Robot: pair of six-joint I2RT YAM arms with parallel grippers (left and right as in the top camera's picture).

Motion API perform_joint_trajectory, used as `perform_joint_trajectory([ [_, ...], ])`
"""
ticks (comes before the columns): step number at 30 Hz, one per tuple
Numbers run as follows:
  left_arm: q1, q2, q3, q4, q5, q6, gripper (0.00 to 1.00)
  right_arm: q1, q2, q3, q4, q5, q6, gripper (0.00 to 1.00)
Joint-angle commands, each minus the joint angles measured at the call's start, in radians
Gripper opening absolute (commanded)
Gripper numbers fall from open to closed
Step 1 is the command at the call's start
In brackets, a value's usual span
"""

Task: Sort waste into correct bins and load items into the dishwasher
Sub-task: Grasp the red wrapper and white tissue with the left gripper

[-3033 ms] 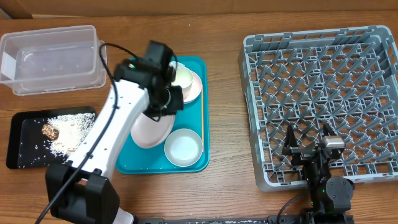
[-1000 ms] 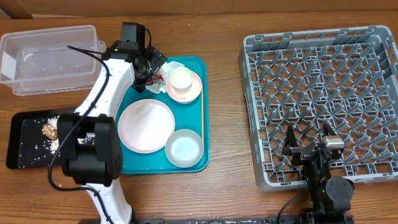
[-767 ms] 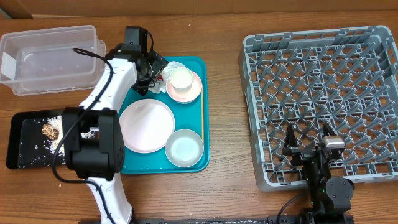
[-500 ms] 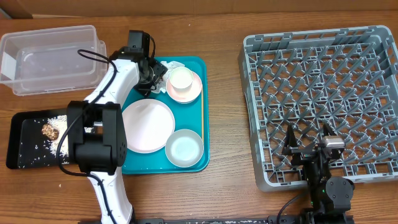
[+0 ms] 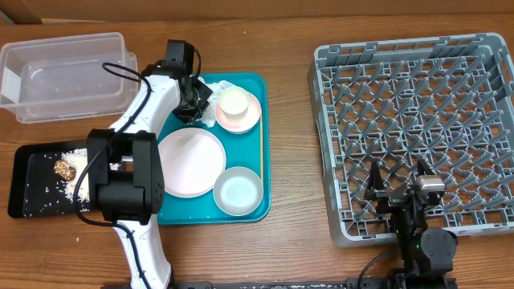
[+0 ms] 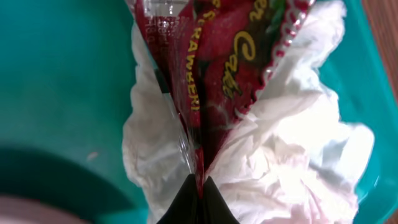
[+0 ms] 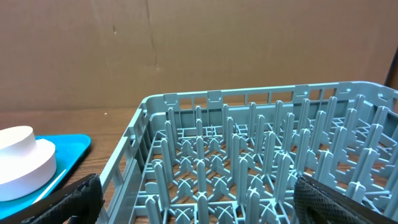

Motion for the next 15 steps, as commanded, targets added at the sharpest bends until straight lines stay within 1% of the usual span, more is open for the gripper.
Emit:
perform_joint_trajectory([
  [1, 0.000, -0.005, 0.111, -0.085, 0.044, 0.026, 0.04, 0.004, -0.008, -0.010, 0.006, -0.001, -0.006, 1.00],
  [5, 0.000, -0.005, 0.234, -0.214, 0.042, 0.027, 0.04, 0.004, -0.008, -0.010, 0.006, -0.001, -0.006, 1.00],
  [9, 0.002, -0.005, 0.343, -0.280, 0.031, 0.061, 0.04, 0.004, -0.008, -0.010, 0.006, -0.001, -0.006, 1.00],
  [15, 0.016, -0.005, 0.461, -0.385, 0.021, 0.060, 0.04, 0.004, -0.008, -0.010, 0.006, -0.001, -0.006, 1.00],
])
